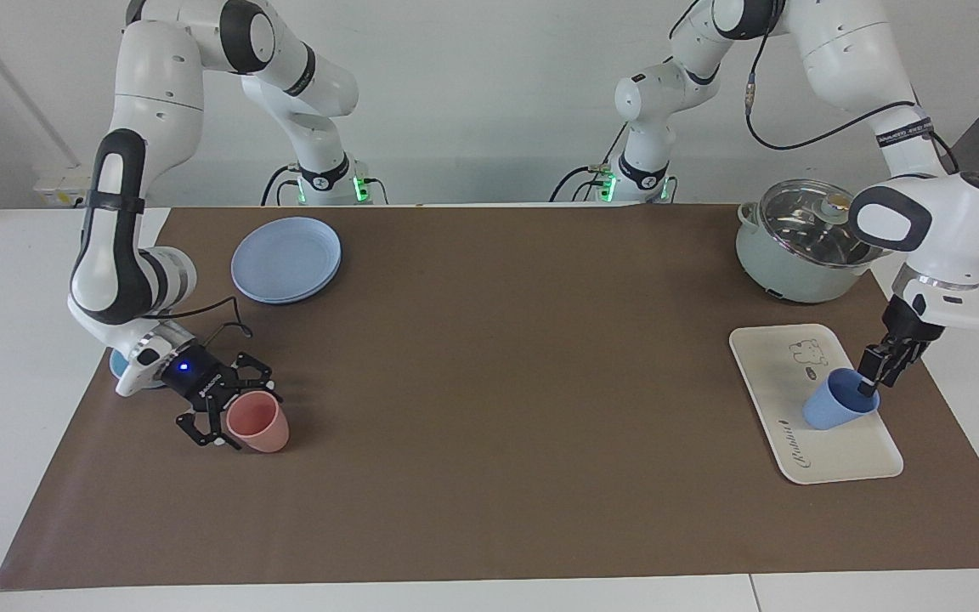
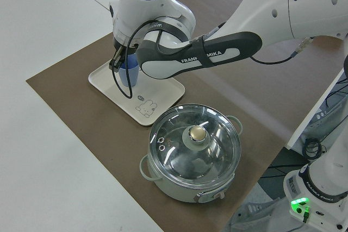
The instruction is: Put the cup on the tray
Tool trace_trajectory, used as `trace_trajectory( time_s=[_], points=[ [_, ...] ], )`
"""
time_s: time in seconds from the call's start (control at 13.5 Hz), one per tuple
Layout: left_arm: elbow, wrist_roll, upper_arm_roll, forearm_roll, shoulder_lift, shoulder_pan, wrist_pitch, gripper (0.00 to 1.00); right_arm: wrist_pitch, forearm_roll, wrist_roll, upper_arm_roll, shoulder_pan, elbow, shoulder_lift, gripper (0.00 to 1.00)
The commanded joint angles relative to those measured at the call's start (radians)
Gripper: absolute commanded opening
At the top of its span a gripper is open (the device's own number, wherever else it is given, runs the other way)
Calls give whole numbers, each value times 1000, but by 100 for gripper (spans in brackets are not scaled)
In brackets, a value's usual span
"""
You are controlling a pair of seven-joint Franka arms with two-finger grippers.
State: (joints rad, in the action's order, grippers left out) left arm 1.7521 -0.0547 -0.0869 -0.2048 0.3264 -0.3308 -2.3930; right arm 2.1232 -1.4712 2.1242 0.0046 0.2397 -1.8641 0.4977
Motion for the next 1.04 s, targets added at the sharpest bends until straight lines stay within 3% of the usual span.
trace_trajectory(
  time_s=[0.0, 0.3, 0.52, 0.59, 0.67, 0.96],
  points=[
    [-240, 16, -7, 39, 46, 7, 301, 100, -2, -23, 23, 8, 3, -14, -51, 100],
    [-429, 74, -7, 316, 46, 178, 607, 100, -20, 15, -27, 5, 4, -23, -151, 100],
    [-465, 107, -19, 332, 16, 271, 759, 100, -20, 168, -287, 5, 3, -24, -269, 100],
    [-462, 108, -22, 332, -25, 286, 770, 100, -20, 230, -379, 6, 3, -21, -298, 100],
    [-441, 107, -22, 328, -61, 309, 781, 100, -20, 292, -450, 5, 3, -18, -326, 100],
    [-196, 99, -24, 306, -275, 309, 781, 100, -8, 610, -718, 5, -48, -20, -419, 100]
  ],
)
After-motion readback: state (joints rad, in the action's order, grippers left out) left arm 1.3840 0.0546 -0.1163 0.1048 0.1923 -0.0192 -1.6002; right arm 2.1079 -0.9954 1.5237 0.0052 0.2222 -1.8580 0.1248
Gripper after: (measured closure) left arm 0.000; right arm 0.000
